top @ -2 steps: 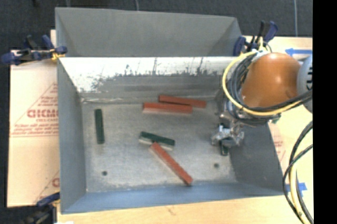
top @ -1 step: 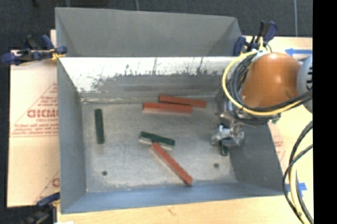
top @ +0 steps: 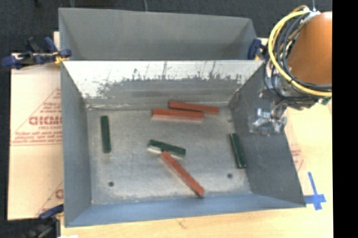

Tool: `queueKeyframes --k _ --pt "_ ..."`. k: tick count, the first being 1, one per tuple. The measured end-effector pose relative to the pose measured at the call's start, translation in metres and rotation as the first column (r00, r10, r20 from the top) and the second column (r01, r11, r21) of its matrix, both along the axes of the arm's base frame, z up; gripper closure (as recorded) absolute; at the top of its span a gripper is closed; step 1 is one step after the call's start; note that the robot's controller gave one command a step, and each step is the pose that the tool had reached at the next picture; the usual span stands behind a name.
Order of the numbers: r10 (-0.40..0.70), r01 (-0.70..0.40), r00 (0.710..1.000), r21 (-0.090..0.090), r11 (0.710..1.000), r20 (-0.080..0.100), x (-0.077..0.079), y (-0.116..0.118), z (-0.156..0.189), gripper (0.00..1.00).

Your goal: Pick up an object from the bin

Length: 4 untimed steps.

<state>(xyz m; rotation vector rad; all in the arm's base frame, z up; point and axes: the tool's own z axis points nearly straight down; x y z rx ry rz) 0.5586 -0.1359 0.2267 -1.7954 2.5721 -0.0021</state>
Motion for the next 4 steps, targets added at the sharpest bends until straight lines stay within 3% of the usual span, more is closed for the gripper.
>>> queueKeyframes --k 1,2,3,4 --pt "-0.001 0.001 1.0 0.001 1.0 -0.002 0.0 0.0 -0.001 1.0" --pt "-0.025 0.025 1.0 0.001 1.0 -0.001 0.019 0.006 -0.066 0.0" --pt "-0.026 0.026 1.0 0.001 1.0 -0.001 0.019 0.006 -0.066 0.0" --pt "0.063 -0.063 0.998 -0.005 0.998 0.005 0.023 0.004 -0.083 0.0"
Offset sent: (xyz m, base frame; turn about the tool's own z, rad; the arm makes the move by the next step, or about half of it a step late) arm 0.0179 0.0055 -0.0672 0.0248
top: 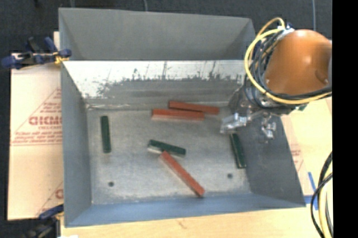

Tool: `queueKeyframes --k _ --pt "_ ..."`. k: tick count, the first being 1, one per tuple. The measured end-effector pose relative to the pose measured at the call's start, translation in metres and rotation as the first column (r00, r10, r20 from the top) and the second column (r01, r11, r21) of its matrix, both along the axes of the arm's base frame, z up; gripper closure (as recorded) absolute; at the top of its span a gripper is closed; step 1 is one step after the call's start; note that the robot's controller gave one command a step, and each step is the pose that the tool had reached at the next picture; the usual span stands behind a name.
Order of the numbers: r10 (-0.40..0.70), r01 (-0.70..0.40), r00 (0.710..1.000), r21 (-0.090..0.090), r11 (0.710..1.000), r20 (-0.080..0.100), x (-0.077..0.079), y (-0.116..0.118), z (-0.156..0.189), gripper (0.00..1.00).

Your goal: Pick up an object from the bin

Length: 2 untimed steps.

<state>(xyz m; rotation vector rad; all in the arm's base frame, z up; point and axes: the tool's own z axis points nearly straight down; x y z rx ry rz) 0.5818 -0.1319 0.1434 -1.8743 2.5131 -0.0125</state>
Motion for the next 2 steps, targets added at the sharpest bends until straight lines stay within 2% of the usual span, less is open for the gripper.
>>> queueKeyframes --k 1,2 --pt "0.322 -0.322 0.947 0.008 0.947 0.01 -0.0046 -0.0025 -0.0669 1.0" --pt "0.321 -0.321 0.947 0.009 0.947 0.01 -0.0046 -0.0024 -0.0669 1.0"
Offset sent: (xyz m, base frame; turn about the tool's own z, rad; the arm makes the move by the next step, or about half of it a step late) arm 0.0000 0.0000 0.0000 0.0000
